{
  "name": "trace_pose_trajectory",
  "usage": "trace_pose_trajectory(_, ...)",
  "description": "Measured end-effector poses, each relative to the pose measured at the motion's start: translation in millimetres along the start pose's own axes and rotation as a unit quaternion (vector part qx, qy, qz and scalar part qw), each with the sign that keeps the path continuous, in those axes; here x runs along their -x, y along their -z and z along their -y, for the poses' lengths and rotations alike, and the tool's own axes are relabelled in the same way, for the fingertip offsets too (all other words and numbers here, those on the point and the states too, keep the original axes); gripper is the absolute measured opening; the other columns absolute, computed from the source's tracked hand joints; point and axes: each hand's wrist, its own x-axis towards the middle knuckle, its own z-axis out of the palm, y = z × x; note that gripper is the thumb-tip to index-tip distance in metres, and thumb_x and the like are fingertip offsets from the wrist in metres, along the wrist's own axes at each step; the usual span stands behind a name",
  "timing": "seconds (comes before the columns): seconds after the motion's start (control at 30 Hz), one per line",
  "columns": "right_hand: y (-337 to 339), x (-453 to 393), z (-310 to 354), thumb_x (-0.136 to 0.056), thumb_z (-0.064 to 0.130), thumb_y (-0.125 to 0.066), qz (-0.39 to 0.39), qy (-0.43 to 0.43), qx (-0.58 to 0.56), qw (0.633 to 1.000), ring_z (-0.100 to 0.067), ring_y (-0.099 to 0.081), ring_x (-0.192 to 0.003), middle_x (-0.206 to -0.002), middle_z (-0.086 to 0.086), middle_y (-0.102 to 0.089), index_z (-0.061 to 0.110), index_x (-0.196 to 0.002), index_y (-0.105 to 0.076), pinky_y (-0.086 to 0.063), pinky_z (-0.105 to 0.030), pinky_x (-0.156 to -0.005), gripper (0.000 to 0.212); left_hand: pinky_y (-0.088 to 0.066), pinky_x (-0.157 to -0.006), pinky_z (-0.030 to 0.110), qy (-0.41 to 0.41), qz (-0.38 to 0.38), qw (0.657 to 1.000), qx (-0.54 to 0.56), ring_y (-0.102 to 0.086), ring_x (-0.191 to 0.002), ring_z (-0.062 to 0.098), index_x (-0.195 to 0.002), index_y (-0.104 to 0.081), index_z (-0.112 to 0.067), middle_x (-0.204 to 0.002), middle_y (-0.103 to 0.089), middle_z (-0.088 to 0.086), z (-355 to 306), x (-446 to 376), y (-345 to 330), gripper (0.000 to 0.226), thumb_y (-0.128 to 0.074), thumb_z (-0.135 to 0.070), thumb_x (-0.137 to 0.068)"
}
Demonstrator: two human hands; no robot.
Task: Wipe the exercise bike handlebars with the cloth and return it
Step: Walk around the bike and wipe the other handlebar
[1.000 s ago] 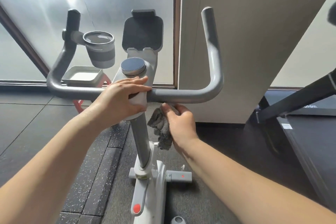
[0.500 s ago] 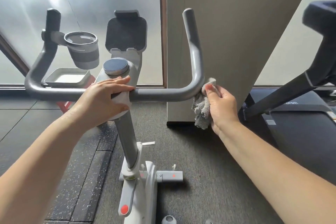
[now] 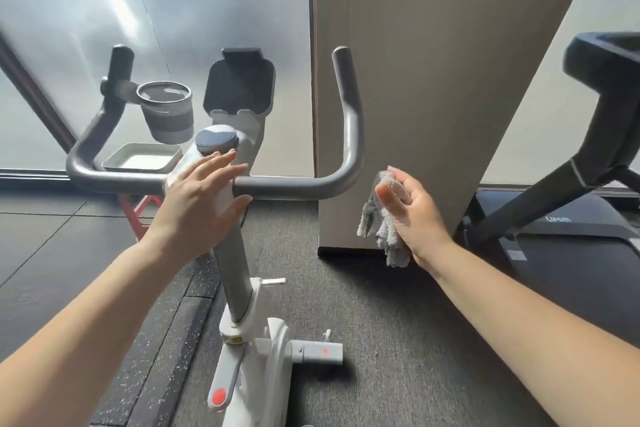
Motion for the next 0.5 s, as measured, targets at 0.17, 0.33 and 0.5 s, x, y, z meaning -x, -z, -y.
trace_pose_trajectory(0.17, 26, 2, -3, -0.075, 0.015, -0.074, 0.036, -0.007, 0.063, 0.997, -0.012, -0.053, -0.118, -0.132, 0.004, -0.046, 0.048, -0.137, -0.031, -0.047, -0.035, -0.100, 0.082, -0.038, -0.102, 0.044, 0.007, -0.010, 1.000, -0.018, -0.050, -0.117, 0.029, -0.118, -0.061, -0.016, -0.128, -0.058, 0.006, -53, 28, -10, 0.045, -0.045, -0.041, -0.084)
trace_pose_trajectory(0.33, 64, 18, -11, -0.080, 0.008, -0.054, 0.029, 0.021, 0.222, 0.974, -0.019, -0.053, -0.113, -0.132, -0.005, -0.050, 0.038, -0.136, -0.039, -0.042, -0.030, -0.097, 0.066, -0.045, -0.096, 0.045, 0.021, 0.078, 0.993, -0.091, -0.054, -0.115, 0.029, -0.124, -0.056, -0.019, -0.126, -0.061, 0.005, -99, 59, -42, 0.048, -0.042, -0.044, -0.086)
trace_pose_trajectory(0.5, 101, 35, -23, -0.078, 0.003, -0.045, 0.067, 0.034, 0.288, 0.955, -0.016, -0.054, -0.115, -0.132, 0.002, -0.050, 0.041, -0.134, -0.045, -0.044, -0.031, -0.099, 0.068, -0.033, -0.104, 0.041, 0.045, 0.159, 0.975, -0.151, -0.042, -0.129, 0.026, -0.139, -0.041, -0.018, -0.140, -0.049, 0.004, -143, 82, -65, 0.056, -0.047, -0.044, -0.090)
